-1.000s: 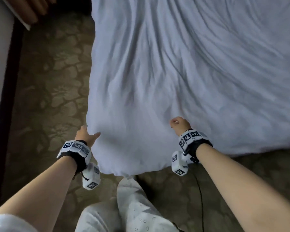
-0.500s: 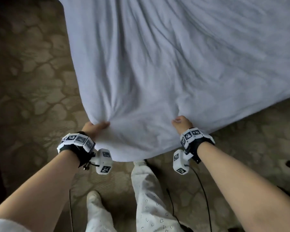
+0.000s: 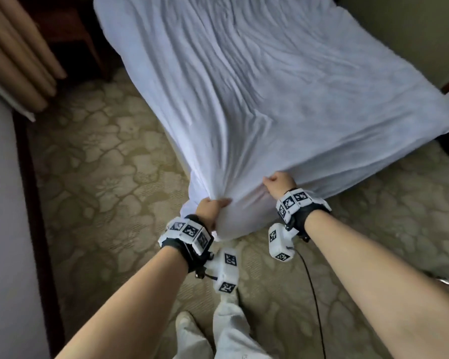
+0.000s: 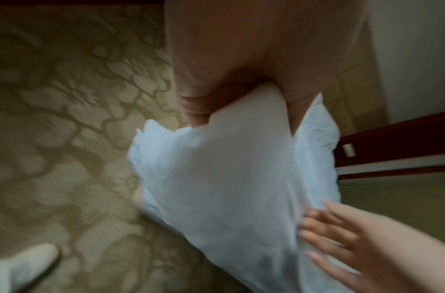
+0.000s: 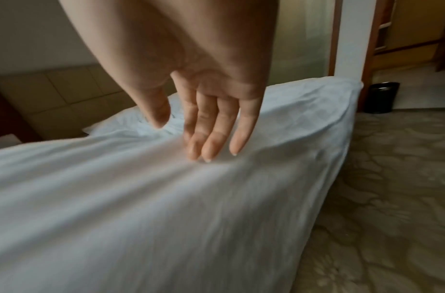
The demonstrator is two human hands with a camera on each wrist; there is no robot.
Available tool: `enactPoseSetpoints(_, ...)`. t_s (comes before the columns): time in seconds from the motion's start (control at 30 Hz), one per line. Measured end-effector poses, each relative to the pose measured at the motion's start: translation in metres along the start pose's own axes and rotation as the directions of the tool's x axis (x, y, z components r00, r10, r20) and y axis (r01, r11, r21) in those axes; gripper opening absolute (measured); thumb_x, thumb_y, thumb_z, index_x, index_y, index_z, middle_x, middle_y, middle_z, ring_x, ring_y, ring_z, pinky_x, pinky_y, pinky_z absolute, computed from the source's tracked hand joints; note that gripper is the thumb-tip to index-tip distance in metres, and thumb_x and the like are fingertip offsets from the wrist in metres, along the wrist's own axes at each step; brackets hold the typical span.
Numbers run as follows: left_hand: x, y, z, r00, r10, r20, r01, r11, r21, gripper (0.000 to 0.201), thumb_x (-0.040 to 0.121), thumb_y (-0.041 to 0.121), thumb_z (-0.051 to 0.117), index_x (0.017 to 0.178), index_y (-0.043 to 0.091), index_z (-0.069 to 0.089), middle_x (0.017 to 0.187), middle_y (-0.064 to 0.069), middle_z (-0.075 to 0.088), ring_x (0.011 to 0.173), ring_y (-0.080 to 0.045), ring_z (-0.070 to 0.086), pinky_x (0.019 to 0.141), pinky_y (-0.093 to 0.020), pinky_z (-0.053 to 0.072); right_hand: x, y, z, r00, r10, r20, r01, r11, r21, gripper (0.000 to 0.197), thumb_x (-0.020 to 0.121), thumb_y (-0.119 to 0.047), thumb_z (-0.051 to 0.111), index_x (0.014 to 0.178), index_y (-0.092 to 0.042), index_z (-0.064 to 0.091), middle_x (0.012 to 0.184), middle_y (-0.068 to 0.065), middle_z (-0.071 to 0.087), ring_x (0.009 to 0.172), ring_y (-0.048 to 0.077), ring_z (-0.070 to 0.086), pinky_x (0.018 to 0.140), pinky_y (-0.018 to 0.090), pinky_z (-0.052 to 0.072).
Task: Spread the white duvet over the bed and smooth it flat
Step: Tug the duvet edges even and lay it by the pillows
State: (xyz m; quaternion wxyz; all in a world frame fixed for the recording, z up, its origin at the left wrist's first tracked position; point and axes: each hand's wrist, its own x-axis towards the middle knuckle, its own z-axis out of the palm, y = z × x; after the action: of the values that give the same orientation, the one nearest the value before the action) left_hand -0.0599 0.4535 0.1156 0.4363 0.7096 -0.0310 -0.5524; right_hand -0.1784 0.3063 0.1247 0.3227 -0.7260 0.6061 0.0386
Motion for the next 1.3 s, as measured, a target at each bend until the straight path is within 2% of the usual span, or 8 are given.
enactPoseSetpoints(0.13, 0.016, -0.037, -0.030, 0.996, -0.094, -0.001, 0.083, 0.869, 0.488, 0.041, 0.088, 0.015, 0.058, 0.124, -0.005, 0.054, 0.124, -0.021, 0.060, 0.115, -0.036, 0.058, 0.094, -0.040, 0.049, -0.004, 0.036, 0.007, 0.995, 0.079, 0.066, -0.077, 0.997, -0.030, 0.030, 0.093, -0.030, 0.048, 0.087, -0.005, 0.063, 0.106, 0.020, 0.069, 0.101, 0.034, 0.065, 0.090, 0.036, 0.051)
enactPoseSetpoints(0.3, 0.046, -0.001, -0.104, 0.991, -0.033, -0.130, 0.124, 0.583, 0.803, 0.040, 0.093, 0.021, 0.053, 0.122, -0.006, 0.057, 0.121, -0.020, 0.063, 0.113, -0.033, 0.061, 0.075, -0.030, 0.045, 0.009, 0.043, -0.011, 0.988, 0.129, 0.081, -0.128, 0.992, -0.015, 0.022, 0.092, -0.026, 0.048, 0.086, -0.008, 0.058, 0.108, 0.021, 0.069, 0.101, 0.034, 0.065, 0.092, 0.038, 0.051)
enactPoseSetpoints(0.47, 0.086, 0.064, -0.137, 0.965, 0.097, -0.243, 0.113, 0.683, 0.722, 0.043, 0.087, 0.036, 0.055, 0.112, 0.001, 0.057, 0.107, -0.018, 0.068, 0.101, -0.034, 0.066, 0.093, -0.043, 0.052, 0.039, -0.009, -0.033, 0.996, 0.036, 0.077, -0.042, 0.996, 0.077, 0.031, 0.094, -0.025, 0.048, 0.068, -0.008, 0.054, 0.103, 0.024, 0.070, 0.092, 0.030, 0.065, 0.091, 0.040, 0.051)
enactPoseSetpoints(0.57, 0.085, 0.098, -0.143, 0.956, 0.156, -0.248, 0.050, 0.746, 0.664, 0.023, 0.090, 0.033, 0.055, 0.094, 0.011, 0.051, 0.096, -0.016, 0.070, 0.096, -0.031, 0.067, 0.092, -0.042, 0.053, 0.060, -0.052, -0.032, 0.996, -0.015, 0.085, 0.007, 0.995, 0.095, 0.030, 0.095, -0.023, 0.048, 0.089, 0.002, 0.062, 0.104, 0.025, 0.069, 0.082, 0.025, 0.059, 0.090, 0.040, 0.050)
enactPoseSetpoints(0.77, 0.143, 0.163, -0.223, 0.933, 0.207, -0.296, 0.006, 0.809, 0.587, 0.034, 0.095, 0.033, 0.049, 0.067, 0.014, 0.043, 0.069, -0.007, 0.061, 0.066, -0.024, 0.058, 0.062, -0.028, 0.044, 0.122, -0.168, -0.006, 0.995, -0.061, 0.081, 0.051, 0.992, 0.115, 0.032, 0.095, -0.023, 0.047, 0.114, 0.001, 0.059, 0.106, 0.020, 0.069, 0.085, 0.022, 0.059, 0.092, 0.036, 0.051)
enactPoseSetpoints(1.07, 0.266, 0.336, -0.390, 0.901, 0.292, -0.322, -0.051, 0.807, 0.589, 0.028, 0.095, 0.031, 0.050, 0.073, 0.013, 0.046, 0.060, -0.003, 0.056, 0.058, -0.023, 0.057, 0.065, -0.033, 0.052, 0.230, -0.371, 0.038, 0.998, -0.001, 0.065, -0.012, 0.979, 0.203, 0.032, 0.095, -0.020, 0.048, 0.112, 0.003, 0.060, 0.086, 0.013, 0.063, 0.071, 0.020, 0.058, 0.067, 0.026, 0.048)
enactPoseSetpoints(1.13, 0.291, 0.381, -0.412, 0.896, 0.319, -0.309, -0.063, 0.780, 0.622, 0.028, 0.095, 0.031, 0.049, 0.074, 0.014, 0.046, 0.061, -0.002, 0.057, 0.067, -0.025, 0.061, 0.077, -0.035, 0.053, 0.251, -0.409, 0.039, 0.997, -0.019, 0.069, 0.001, 0.966, 0.258, 0.031, 0.095, -0.021, 0.049, 0.114, 0.001, 0.059, 0.086, 0.013, 0.061, 0.062, 0.014, 0.054, 0.054, 0.020, 0.041)
enactPoseSetpoints(1.3, 0.369, 0.490, -0.432, 0.907, 0.360, -0.217, -0.121, 0.719, 0.684, 0.023, 0.096, 0.031, 0.048, 0.099, 0.009, 0.052, 0.072, -0.004, 0.061, 0.071, -0.024, 0.061, 0.067, -0.029, 0.049, 0.341, -0.480, 0.030, 0.998, 0.031, 0.046, -0.042, 0.962, 0.269, 0.028, 0.095, -0.024, 0.049, 0.113, -0.005, 0.059, 0.083, 0.009, 0.063, 0.059, 0.011, 0.054, 0.051, 0.017, 0.038)
